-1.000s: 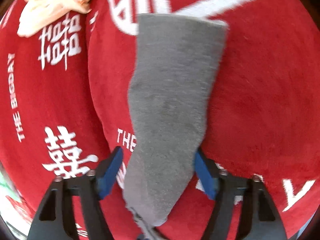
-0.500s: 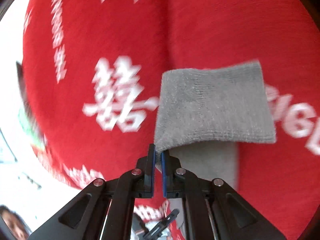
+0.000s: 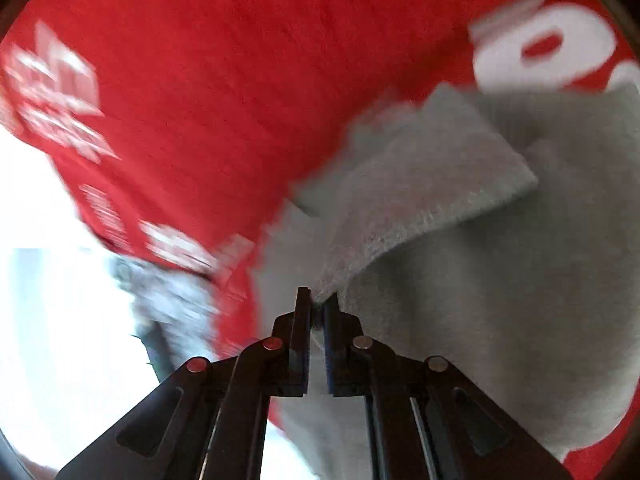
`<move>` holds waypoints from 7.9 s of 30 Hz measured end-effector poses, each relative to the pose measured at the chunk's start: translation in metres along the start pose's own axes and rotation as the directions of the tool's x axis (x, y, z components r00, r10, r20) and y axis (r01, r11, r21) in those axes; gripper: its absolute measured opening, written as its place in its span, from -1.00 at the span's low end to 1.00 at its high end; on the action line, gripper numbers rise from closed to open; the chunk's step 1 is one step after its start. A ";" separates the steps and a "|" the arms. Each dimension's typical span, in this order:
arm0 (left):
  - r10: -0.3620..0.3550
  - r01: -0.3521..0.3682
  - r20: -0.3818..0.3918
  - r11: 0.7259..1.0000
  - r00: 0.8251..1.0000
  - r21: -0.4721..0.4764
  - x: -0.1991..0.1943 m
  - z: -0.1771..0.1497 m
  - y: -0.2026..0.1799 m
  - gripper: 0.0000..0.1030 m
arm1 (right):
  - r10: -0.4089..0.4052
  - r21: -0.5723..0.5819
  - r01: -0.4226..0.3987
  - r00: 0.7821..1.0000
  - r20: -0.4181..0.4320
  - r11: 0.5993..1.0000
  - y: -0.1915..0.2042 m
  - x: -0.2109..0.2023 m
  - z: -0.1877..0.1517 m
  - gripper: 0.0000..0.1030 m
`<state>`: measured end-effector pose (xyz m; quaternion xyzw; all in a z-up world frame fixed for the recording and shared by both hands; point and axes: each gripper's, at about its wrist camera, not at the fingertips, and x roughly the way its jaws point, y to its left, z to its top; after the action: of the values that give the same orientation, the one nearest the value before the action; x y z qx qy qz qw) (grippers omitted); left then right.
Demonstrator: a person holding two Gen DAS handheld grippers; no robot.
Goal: Fold small clothes
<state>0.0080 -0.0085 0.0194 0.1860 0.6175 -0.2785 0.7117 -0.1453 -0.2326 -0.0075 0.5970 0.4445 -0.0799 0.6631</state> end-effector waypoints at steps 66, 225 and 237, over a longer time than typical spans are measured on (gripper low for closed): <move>-0.309 0.296 -0.048 0.939 0.950 -0.175 0.044 0.016 0.046 -0.70 | -0.316 0.106 0.303 0.936 0.153 0.947 -0.091 -0.076 0.053 -0.14; -0.091 0.071 -0.369 0.995 0.925 -0.068 0.056 -0.285 0.090 1.00 | -0.078 0.120 0.120 0.949 -0.305 0.986 -0.187 0.012 -0.281 1.00; -0.341 0.352 -0.316 0.936 0.886 -0.024 0.001 -0.272 0.088 -0.71 | 0.129 0.134 -0.105 0.974 -0.185 0.985 -0.137 -0.028 -0.291 -0.72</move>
<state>-0.1480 0.2256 -0.0339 0.1269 0.7414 -0.3782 0.5396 -0.3931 -0.0308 -0.0555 0.6670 0.4649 -0.0099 0.5822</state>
